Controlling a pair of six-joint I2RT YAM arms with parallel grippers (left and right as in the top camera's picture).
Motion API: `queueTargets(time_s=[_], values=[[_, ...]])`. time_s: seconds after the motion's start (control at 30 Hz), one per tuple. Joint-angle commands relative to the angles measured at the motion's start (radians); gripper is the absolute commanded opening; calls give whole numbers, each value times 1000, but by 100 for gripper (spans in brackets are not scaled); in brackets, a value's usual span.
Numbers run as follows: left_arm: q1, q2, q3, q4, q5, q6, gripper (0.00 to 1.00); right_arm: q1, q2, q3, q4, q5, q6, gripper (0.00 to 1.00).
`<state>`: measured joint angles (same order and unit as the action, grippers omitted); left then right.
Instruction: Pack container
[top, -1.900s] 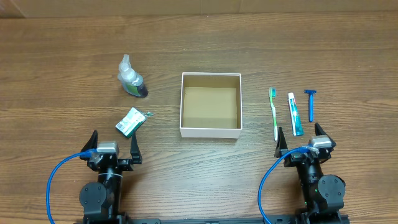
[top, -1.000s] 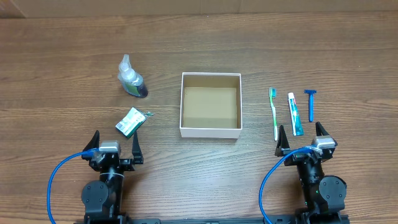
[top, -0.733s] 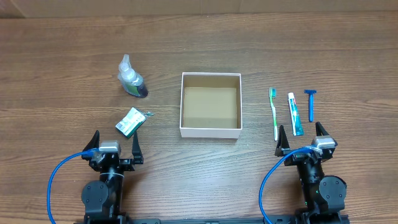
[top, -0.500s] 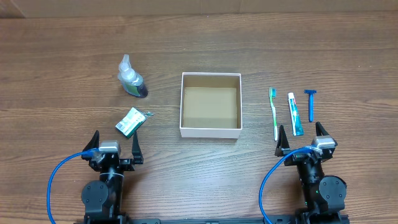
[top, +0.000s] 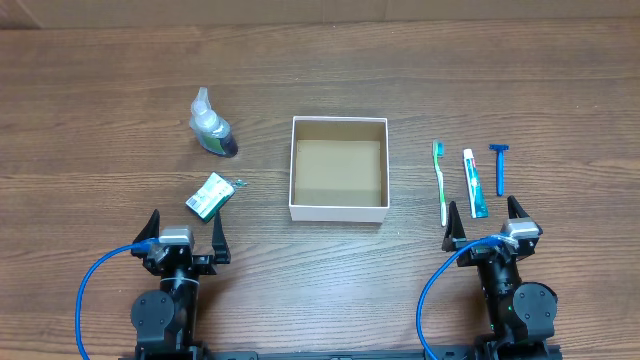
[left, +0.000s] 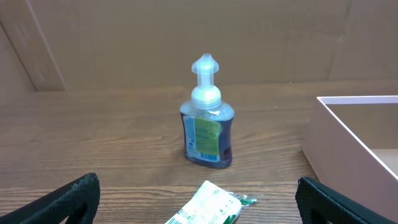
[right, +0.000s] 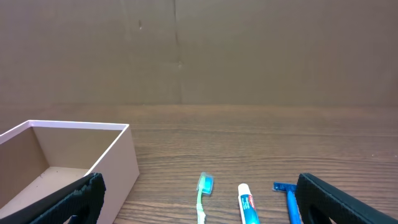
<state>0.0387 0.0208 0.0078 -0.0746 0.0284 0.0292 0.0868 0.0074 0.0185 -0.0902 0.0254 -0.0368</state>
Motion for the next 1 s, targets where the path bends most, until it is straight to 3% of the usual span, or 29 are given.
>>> queueTargets(time_s=[0.0,0.07,0.13,0.23,0.3,0.47,0.7,0.9,0.97], values=[[-6,5,-3,0,4,-13,100,-4,-3,-10,6,-5,7,100],[-6,5,-3,1,43,-117,100,-4,-3,-10,6,-5,7,100],[-6,5,-2,1,55,-400,100,-4,-3,-10,6,-5,7,100],[-6,5,-2,5,99,-646,100,-4,-3,-10,6,-5,7,100],[-6,5,-2,18,189,-762,100,-4,-3,-10,6,-5,7,100],[-6,5,-2,29,249,-943,100,-4,-3,-10,6,-5,7,100],[-6,5,87,32,378,-684,100,-4,-3,-10,6,-5,7,100],[-6,121,459,-185,223,-457,100,-4,-3,-10,6,-5,7,100],[-6,208,595,-282,190,-447,100,-4,-3,-10,6,-5,7,100]])
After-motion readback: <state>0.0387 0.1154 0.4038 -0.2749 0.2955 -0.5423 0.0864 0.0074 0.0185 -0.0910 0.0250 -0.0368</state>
